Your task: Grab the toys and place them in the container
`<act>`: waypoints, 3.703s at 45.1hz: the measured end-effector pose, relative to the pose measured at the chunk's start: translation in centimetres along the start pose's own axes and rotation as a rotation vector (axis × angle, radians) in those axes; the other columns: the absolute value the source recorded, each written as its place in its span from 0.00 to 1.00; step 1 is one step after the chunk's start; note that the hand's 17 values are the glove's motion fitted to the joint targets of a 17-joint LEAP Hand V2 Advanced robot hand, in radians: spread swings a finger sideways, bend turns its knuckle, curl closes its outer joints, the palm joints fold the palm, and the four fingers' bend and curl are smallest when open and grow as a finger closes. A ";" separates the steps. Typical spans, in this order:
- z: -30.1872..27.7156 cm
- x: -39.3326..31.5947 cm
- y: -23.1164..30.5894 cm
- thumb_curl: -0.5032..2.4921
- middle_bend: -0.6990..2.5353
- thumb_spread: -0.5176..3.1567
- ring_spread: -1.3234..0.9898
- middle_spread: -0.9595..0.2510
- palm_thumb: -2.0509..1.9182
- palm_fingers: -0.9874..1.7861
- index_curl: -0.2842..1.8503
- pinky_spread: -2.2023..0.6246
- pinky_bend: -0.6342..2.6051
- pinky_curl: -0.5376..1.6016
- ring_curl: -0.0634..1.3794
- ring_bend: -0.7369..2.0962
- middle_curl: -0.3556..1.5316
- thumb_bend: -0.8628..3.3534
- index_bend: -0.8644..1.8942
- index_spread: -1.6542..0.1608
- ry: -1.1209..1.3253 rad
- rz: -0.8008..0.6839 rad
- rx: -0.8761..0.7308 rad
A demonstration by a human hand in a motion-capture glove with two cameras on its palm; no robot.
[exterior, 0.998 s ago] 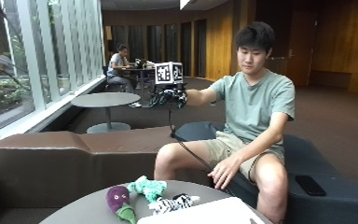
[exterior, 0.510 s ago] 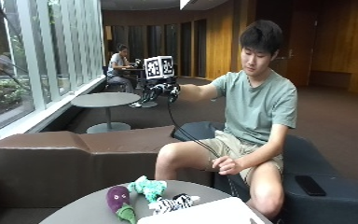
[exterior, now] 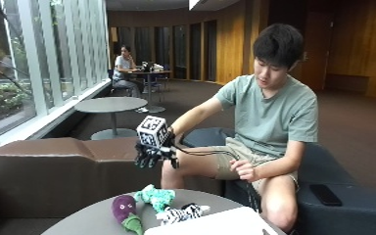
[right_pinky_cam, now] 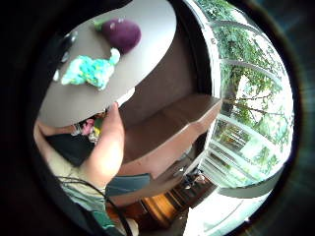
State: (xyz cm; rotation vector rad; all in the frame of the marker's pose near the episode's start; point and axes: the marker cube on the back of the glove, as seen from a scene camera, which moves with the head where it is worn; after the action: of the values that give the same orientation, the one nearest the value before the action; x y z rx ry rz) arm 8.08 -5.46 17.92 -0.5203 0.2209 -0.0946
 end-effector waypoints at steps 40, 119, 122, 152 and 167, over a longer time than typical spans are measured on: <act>14.6 0.1 -9.5 0.38 0.43 0.45 0.39 0.55 0.70 0.80 0.29 0.66 0.42 0.43 0.35 0.57 0.44 0.26 0.49 0.73 -0.095 0.078 -0.082; -22.1 -26.1 -11.5 0.44 0.29 0.45 0.52 0.76 0.57 0.20 0.35 0.76 0.51 0.50 0.37 0.46 0.47 0.20 0.32 0.80 0.222 -0.124 0.157; -22.5 -24.2 -10.0 0.43 0.27 0.47 0.53 0.77 0.57 0.22 0.33 0.76 0.49 0.49 0.36 0.44 0.46 0.20 0.32 0.80 0.241 -0.128 0.167; -9.0 -15.4 -3.6 0.34 0.25 0.50 0.54 0.75 0.57 0.25 0.21 0.78 0.45 0.44 0.33 0.40 0.37 0.20 0.32 0.79 0.520 -0.617 0.200; -2.5 -16.1 -10.2 0.31 0.24 0.48 0.54 0.76 0.57 0.20 0.18 0.77 0.46 0.44 0.32 0.38 0.32 0.20 0.31 0.80 0.611 -0.773 0.080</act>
State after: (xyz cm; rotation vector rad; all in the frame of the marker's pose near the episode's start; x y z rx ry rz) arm -8.52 -13.16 23.92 -0.4623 0.5998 -1.0199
